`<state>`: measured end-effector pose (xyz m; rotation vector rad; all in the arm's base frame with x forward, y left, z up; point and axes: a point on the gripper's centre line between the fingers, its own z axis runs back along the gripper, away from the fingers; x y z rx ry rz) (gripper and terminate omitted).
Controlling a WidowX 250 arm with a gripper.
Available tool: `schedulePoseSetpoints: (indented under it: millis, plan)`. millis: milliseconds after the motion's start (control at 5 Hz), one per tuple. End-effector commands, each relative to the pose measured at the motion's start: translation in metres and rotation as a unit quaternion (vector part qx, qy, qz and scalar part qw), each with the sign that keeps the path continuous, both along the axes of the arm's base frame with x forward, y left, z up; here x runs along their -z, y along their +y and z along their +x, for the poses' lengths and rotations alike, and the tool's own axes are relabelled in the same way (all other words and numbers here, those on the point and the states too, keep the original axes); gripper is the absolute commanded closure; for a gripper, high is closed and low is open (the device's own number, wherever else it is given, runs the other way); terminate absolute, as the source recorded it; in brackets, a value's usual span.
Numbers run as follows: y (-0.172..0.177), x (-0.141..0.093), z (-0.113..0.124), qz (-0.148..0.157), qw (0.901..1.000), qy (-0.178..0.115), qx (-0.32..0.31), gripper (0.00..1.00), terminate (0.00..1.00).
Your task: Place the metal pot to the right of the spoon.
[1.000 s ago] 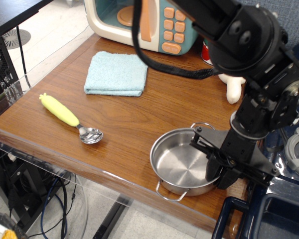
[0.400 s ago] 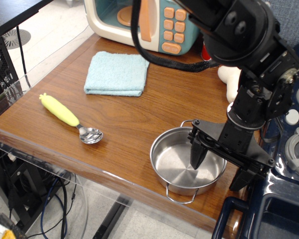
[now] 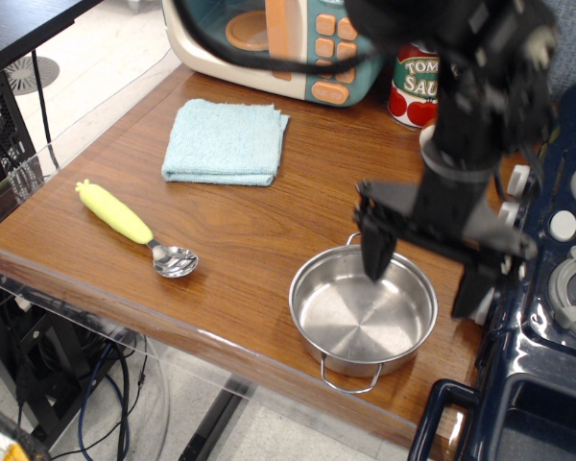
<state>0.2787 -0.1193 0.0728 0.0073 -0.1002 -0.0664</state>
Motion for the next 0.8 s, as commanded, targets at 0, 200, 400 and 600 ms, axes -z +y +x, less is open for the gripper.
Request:
schedulePoseSetpoints:
  millis: [0,200,400,600]
  plan:
    - [0.0342,-0.0661,0.0158,-0.056,0.9952,-0.066,-0.046,0.00,0.00]
    - [0.0342,-0.0661,0.0158,-0.056,0.9952,-0.066,-0.046,0.00,0.00]
    - [0.0342,-0.0661,0.0158,-0.056,0.9952,-0.066,-0.046,0.00,0.00]
    - [0.0342,-0.0661,0.0158,-0.056,0.9952,-0.066,-0.046,0.00,1.00]
